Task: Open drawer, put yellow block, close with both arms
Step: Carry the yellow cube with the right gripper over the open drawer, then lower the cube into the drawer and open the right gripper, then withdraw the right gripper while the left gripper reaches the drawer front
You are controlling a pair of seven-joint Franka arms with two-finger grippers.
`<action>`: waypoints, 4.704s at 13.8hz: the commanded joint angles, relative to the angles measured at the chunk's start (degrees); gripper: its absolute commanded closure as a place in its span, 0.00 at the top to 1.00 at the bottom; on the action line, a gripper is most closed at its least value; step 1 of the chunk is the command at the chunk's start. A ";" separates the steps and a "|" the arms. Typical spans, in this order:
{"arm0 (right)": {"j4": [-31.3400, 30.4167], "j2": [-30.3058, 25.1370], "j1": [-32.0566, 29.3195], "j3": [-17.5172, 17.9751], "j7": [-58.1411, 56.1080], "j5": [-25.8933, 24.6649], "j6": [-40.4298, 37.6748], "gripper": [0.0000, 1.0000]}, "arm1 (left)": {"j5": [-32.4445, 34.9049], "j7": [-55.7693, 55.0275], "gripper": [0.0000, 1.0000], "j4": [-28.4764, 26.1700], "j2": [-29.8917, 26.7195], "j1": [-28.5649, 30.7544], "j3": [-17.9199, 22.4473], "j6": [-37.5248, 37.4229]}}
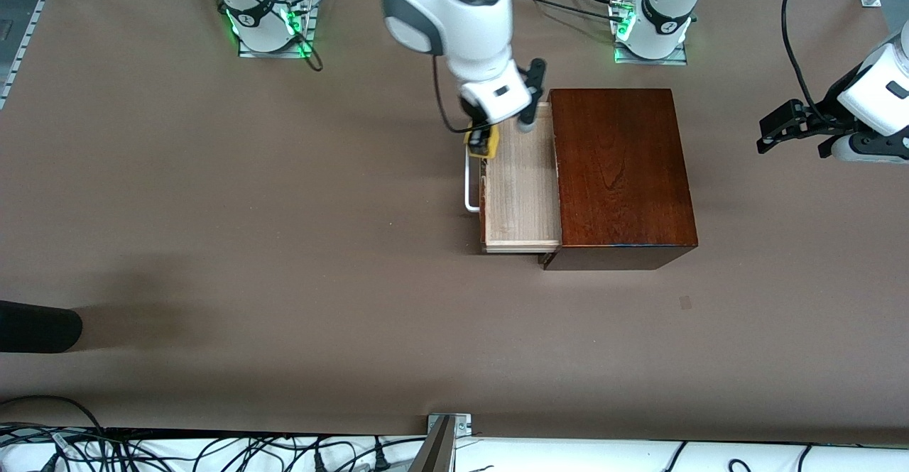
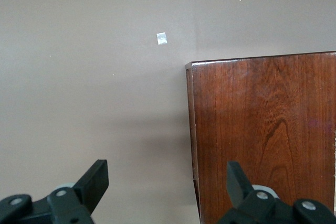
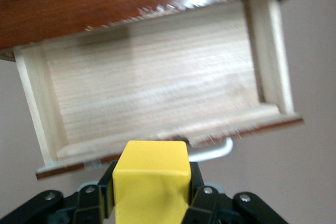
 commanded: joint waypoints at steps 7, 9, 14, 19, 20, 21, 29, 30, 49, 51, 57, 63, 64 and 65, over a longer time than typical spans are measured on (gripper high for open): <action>3.86 6.32 4.71 -0.47 -2.58 -5.88 1.96 0.00 | 0.34 0.03 1.00 -0.01 -0.62 -0.11 -0.05 0.04; 4.12 7.46 4.79 -0.47 -2.75 -6.58 2.31 0.00 | 0.34 0.03 1.00 -0.10 -0.62 -0.11 -0.05 0.04; 6.93 11.33 5.50 -0.47 -3.28 -8.42 2.40 0.00 | 0.34 0.03 1.00 0.08 -0.62 -0.11 -0.05 -0.05; 7.11 11.51 6.11 -0.64 -3.19 -8.51 2.40 0.00 | 0.34 0.03 1.00 0.08 -0.62 -0.11 -0.05 -0.05; 7.03 11.68 6.11 -0.99 -3.28 -8.86 2.40 0.00 | 0.34 0.03 1.00 0.08 -0.62 -0.11 -0.05 0.04; 7.03 12.12 6.11 -0.99 -3.28 -8.87 2.40 0.00 | 0.34 0.03 1.00 0.08 -0.62 -0.11 -0.05 -0.05; 6.94 14.14 6.20 -1.35 -3.28 -9.75 3.36 0.00 | 0.34 0.03 1.00 0.08 -0.62 -0.02 -0.05 -0.05; 6.94 14.23 6.20 -1.43 -3.28 -10.09 4.15 0.27 | 0.34 0.03 1.00 0.08 -0.62 -0.02 -0.05 -0.05; 12.30 -5.71 -22.68 -1.52 -3.19 6.14 -7.69 1.00 | -0.54 0.47 1.00 0.52 -0.62 -0.28 -0.31 -3.11; 12.21 -6.76 -28.92 -1.96 -2.76 11.58 -9.72 1.00 | -4.12 0.21 1.00 1.39 0.00 -0.46 -2.85 -9.43; 7.48 -15.54 -35.99 -6.26 10.84 15.74 -20.71 1.00 | -10.03 1.00 1.00 2.01 5.34 -0.55 -18.48 -11.48; -13.24 -32.15 -35.99 -11.71 12.54 15.04 -18.80 1.00 | -10.91 -0.06 1.00 16.49 21.68 -9.13 -27.73 -10.95; -16.50 -33.65 -35.99 -13.02 12.45 15.04 -16.87 1.00 | -11.00 -0.14 1.00 18.34 24.06 -11.68 -27.73 -10.95; -18.88 -34.10 -35.99 -14.17 12.54 15.13 -15.72 1.00 | -10.91 -0.15 1.00 19.58 25.91 -13.71 -27.64 -10.69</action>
